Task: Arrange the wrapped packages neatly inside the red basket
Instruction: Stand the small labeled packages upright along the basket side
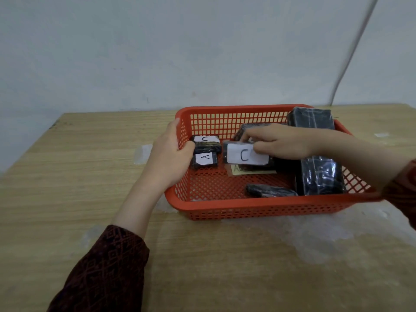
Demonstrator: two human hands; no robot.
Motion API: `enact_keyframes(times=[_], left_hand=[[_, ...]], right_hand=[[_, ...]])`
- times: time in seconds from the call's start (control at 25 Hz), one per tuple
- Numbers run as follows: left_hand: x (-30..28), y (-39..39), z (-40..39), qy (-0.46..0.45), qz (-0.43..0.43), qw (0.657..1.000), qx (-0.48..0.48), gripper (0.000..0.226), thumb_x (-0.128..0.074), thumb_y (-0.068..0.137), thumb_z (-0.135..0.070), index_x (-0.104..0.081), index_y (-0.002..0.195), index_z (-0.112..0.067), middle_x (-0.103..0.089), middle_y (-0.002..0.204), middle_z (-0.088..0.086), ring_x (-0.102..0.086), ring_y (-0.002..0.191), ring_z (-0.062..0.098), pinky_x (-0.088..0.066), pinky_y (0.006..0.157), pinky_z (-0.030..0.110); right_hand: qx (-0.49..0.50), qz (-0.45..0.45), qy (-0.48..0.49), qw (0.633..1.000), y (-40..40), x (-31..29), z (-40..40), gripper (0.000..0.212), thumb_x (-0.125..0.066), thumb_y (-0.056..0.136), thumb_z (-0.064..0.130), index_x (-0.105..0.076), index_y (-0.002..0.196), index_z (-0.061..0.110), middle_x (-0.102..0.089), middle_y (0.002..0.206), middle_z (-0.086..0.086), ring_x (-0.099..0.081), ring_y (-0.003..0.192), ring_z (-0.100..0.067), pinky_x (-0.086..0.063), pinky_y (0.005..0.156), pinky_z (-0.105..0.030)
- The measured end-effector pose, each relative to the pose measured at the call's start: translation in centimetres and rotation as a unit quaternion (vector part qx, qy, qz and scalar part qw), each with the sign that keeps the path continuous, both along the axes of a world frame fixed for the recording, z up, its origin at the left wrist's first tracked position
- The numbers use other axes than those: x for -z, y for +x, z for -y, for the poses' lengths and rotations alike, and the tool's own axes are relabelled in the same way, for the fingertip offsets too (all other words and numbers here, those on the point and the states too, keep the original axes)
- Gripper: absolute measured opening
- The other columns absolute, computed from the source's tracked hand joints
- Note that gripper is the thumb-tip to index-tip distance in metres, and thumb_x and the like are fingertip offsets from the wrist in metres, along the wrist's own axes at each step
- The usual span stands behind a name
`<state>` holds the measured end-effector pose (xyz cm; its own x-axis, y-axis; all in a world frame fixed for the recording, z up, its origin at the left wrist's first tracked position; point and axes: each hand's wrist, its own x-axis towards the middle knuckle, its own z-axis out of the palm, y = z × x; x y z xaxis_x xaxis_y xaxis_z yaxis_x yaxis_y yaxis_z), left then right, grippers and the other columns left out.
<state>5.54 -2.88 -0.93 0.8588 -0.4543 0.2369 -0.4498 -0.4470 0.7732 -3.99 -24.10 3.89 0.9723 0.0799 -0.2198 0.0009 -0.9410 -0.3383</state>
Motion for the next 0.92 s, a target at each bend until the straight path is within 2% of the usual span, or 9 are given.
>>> enact_keyframes(times=[0.08, 0.16, 0.24, 0.36, 0.4, 0.52, 0.64, 0.8, 0.92], left_hand=[[0.1, 0.0, 0.0, -0.003, 0.003, 1.000, 0.002, 0.060, -0.046, 0.089, -0.023, -0.026, 0.145, -0.018, -0.052, 0.136, 0.003, -0.050, 0.119, 0.019, -0.039, 0.100, 0.034], [0.1, 0.0, 0.0, -0.005, 0.010, 1.000, -0.001, 0.060, -0.046, 0.088, -0.022, -0.027, 0.145, -0.017, -0.051, 0.137, 0.003, -0.049, 0.121, 0.018, -0.036, 0.099, 0.030], [0.2, 0.1, 0.0, -0.003, 0.018, 1.000, -0.011, 0.060, -0.047, 0.088, -0.022, -0.028, 0.144, -0.017, -0.050, 0.138, 0.004, -0.048, 0.123, 0.018, -0.034, 0.099, 0.028], [0.3, 0.2, 0.1, -0.005, 0.018, 1.000, -0.010, 0.060, -0.047, 0.088, -0.022, -0.028, 0.144, -0.018, -0.050, 0.138, 0.004, -0.048, 0.122, 0.018, -0.035, 0.100, 0.028], [0.3, 0.2, 0.1, -0.004, 0.018, 1.000, -0.009, 0.060, -0.047, 0.088, -0.023, -0.028, 0.144, -0.018, -0.051, 0.137, 0.004, -0.049, 0.121, 0.018, -0.036, 0.099, 0.028], [0.4, 0.3, 0.1, -0.004, 0.017, 1.000, -0.007, 0.060, -0.046, 0.088, -0.023, -0.027, 0.145, -0.018, -0.052, 0.136, 0.006, -0.050, 0.120, 0.020, -0.039, 0.102, 0.036], [0.4, 0.4, 0.2, -0.004, 0.015, 1.000, -0.005, 0.060, -0.046, 0.088, -0.023, -0.027, 0.145, -0.018, -0.050, 0.138, 0.005, -0.049, 0.122, 0.019, -0.038, 0.103, 0.036], [0.4, 0.4, 0.2, -0.007, 0.027, 1.000, -0.008, 0.060, -0.046, 0.087, -0.022, -0.028, 0.144, -0.017, -0.051, 0.138, 0.005, -0.049, 0.122, 0.019, -0.037, 0.104, 0.036], [0.6, 0.5, 0.2, -0.005, 0.029, 1.000, -0.011, 0.060, -0.047, 0.087, -0.022, -0.029, 0.144, -0.017, -0.051, 0.138, 0.006, -0.048, 0.123, 0.020, -0.036, 0.105, 0.038]], right_hand=[[-0.009, 0.019, 0.017, 1.000, 1.3, 0.1, -0.4, 0.026, -0.040, 0.095, 0.020, -0.056, 0.116, 0.018, -0.061, 0.103, 0.000, -0.055, 0.090, -0.019, -0.041, 0.074, -0.025], [-0.044, -0.016, 0.007, 0.999, 2.7, 0.5, -1.5, 0.032, -0.044, 0.095, 0.021, -0.054, 0.125, 0.020, -0.058, 0.110, 0.007, -0.055, 0.097, -0.013, -0.040, 0.076, -0.018], [-0.074, -0.049, -0.009, 0.996, 4.0, 1.4, -2.7, 0.034, -0.046, 0.096, 0.023, -0.050, 0.130, 0.019, -0.056, 0.112, 0.007, -0.055, 0.101, -0.012, -0.043, 0.081, -0.020], [-0.092, -0.014, -0.047, 0.994, 5.2, 3.4, -4.1, 0.022, -0.049, 0.095, 0.024, -0.049, 0.114, 0.013, -0.056, 0.091, 0.004, -0.055, 0.081, -0.011, -0.043, 0.073, -0.029], [-0.095, 0.007, -0.059, 0.994, 5.3, 3.9, -4.3, 0.021, -0.051, 0.094, 0.026, -0.049, 0.110, 0.012, -0.053, 0.088, 0.004, -0.053, 0.079, -0.012, -0.041, 0.072, -0.030], [-0.091, 0.042, -0.054, 0.994, 5.1, 4.4, -4.4, 0.042, -0.065, 0.084, 0.033, -0.046, 0.117, 0.015, -0.043, 0.100, 0.009, -0.048, 0.094, -0.012, -0.038, 0.078, -0.025], [-0.097, 0.082, -0.071, 0.989, 4.8, 4.4, -4.1, 0.034, -0.067, 0.083, 0.030, -0.044, 0.105, 0.017, -0.044, 0.084, 0.012, -0.050, 0.084, -0.019, -0.035, 0.065, -0.027], [-0.124, 0.137, -0.197, 0.963, 4.7, 4.6, -4.1, 0.034, -0.059, 0.088, 0.036, -0.056, 0.112, 0.012, -0.054, 0.110, -0.004, -0.055, 0.096, -0.023, -0.041, 0.071, -0.031], [-0.121, 0.089, -0.181, 0.972, 4.3, 4.4, -4.3, 0.037, -0.055, 0.090, 0.035, -0.056, 0.119, 0.012, -0.056, 0.119, -0.006, -0.057, 0.104, -0.025, -0.045, 0.081, -0.035]])
